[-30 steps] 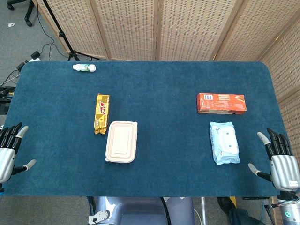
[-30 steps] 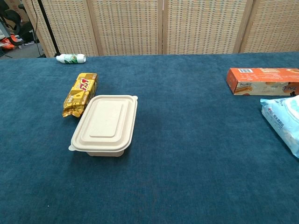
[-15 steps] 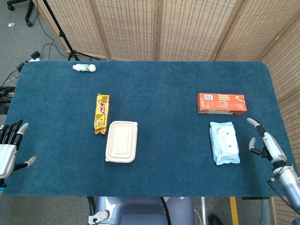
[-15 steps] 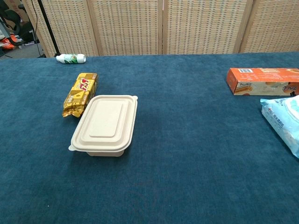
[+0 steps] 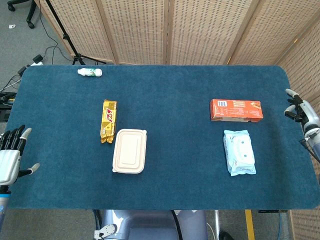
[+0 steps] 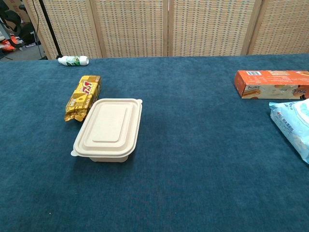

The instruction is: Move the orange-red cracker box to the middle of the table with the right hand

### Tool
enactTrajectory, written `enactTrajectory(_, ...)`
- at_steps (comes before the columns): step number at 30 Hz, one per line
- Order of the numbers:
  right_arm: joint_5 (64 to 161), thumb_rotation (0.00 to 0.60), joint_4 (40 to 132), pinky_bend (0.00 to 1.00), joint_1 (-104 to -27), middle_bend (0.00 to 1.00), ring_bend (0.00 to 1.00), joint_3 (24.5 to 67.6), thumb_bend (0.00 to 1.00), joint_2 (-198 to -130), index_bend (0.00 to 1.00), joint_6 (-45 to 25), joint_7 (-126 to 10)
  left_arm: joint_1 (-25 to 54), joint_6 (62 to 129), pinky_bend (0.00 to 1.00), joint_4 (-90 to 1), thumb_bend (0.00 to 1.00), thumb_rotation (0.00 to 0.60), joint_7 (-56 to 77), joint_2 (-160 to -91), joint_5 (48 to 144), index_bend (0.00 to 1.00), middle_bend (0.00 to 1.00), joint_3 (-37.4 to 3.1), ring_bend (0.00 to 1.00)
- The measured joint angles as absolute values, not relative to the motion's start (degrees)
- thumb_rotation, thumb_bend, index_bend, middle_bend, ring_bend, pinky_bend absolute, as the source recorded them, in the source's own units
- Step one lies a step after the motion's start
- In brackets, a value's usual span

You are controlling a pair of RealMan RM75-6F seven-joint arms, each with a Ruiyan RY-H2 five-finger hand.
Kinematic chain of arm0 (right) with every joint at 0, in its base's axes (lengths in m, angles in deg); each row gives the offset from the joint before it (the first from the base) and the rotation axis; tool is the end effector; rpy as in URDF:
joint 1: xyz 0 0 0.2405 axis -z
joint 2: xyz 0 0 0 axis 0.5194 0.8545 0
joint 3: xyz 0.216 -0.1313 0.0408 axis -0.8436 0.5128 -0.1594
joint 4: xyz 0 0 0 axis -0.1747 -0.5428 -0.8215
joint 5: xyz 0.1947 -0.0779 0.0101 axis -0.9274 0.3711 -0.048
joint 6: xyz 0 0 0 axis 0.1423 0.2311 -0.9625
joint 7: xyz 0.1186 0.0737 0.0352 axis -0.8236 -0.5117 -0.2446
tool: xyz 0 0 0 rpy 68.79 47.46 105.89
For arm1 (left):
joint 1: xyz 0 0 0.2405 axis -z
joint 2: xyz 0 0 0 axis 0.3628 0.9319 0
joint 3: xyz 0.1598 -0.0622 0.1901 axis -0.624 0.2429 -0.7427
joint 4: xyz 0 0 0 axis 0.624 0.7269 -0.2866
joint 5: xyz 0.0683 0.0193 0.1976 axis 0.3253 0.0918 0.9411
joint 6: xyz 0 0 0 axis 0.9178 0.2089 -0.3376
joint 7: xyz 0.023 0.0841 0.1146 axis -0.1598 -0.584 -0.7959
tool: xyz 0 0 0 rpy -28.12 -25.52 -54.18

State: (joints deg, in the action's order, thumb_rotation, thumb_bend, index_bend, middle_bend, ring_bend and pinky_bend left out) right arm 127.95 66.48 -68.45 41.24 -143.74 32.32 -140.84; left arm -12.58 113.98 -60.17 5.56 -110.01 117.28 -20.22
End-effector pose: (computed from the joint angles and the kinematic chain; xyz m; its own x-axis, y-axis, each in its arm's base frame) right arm -0.3456 -0.4152 0.2264 -0.5300 -0.0580 0.8460 -0.7874 0.4042 -0.4655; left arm -0.3119 0.2109 0.1471 0.4655 -0.0218 0.8848 0.8849 -0.0055 -0.4657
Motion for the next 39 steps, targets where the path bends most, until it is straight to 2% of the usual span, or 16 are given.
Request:
enactTrajectory(6, 125.54, 0.6, 52.79, 0.0, -73.62, 0.01, 0.0, 39.54, 1.0, -152.83, 0.01, 43.06, -142.63, -11.86, 112.96, 0.0, -59.97, 0.0, 0.6, 3.39, -111.06, 115.78, 0.0, 0.0, -19.66, 0.0)
enactTrajectory(12, 123.47, 0.6, 44.98, 0.0, -76.82, 0.01, 0.0, 36.24, 1.0, -160.43, 0.01, 50.65, -139.18, -11.17, 111.66, 0.0, -59.37, 0.0, 0.6, 2.36, -111.7, 114.06, 0.0, 0.0, -19.11, 0.0)
enactTrajectory(23, 118.6, 0.6, 40.64, 0.04, -78.47, 0.02, 0.0, 27.92, 1.0, -165.92, 0.02, 57.19, -124.28, -10.63, 110.66, 0.0, -58.44, 0.0, 0.6, 2.34, -112.05, 112.5, 0.0, 0.0, -18.64, 0.0)
enactTrajectory(29, 114.48, 0.6, 39.51, 0.12, -78.81, 0.07, 0.0, 22.09, 1.0, -167.62, 0.07, 61.24, -114.53, -10.44, 110.32, 0.0, -58.14, 0.0, 0.6, 2.37, -112.13, 111.99, 0.0, 0.0, -18.51, 0.0)
enactTrajectory(39, 107.22, 0.6, 41.44, 0.12, -78.59, 0.09, 0.0, 11.62, 1.0, -168.9, 0.09, 67.77, -95.7, -10.36, 110.32, 0.0, -58.1, 0.0, 0.6, 2.5, -112.12, 111.84, 0.0, 0.0, -18.57, 0.0)
